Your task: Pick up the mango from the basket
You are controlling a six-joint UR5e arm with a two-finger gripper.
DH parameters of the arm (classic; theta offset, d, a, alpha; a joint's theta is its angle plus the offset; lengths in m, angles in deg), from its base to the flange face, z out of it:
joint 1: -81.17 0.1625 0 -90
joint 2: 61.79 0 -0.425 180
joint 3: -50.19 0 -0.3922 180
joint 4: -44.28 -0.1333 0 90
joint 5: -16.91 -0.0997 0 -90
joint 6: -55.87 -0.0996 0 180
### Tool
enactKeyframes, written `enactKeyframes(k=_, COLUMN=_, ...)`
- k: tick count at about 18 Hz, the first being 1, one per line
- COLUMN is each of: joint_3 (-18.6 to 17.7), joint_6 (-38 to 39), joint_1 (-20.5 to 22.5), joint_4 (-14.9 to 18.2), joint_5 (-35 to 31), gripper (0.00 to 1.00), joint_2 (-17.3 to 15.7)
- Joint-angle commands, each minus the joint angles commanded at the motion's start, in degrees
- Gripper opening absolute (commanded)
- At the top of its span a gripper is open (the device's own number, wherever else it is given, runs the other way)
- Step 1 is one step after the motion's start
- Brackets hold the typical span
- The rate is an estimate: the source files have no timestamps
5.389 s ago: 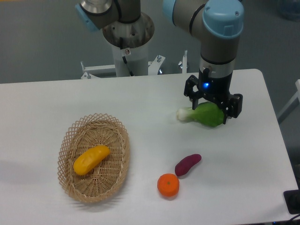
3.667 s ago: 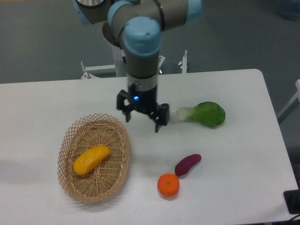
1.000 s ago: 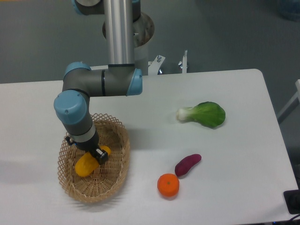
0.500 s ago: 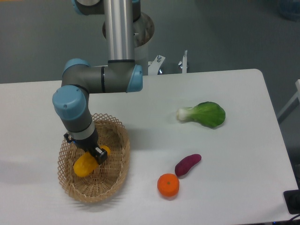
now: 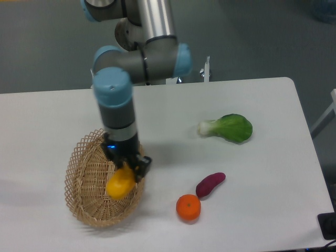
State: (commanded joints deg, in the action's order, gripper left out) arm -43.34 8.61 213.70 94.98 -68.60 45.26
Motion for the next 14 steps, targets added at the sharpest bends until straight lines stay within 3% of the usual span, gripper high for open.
enactKeyframes(k=8, joint_3=4.05, joint_6=-19.86, joint_1=13.18, joint_4=10.64, joint_5=3.43, gripper=0.59, joint_2=-1.05)
enactKeyframes(k=14, joint_3=5.46, joint_6=-31.65, joint_1=19.51, joint_4=15.12, joint_5=3.69, gripper=0.60, joint_2=-1.67)
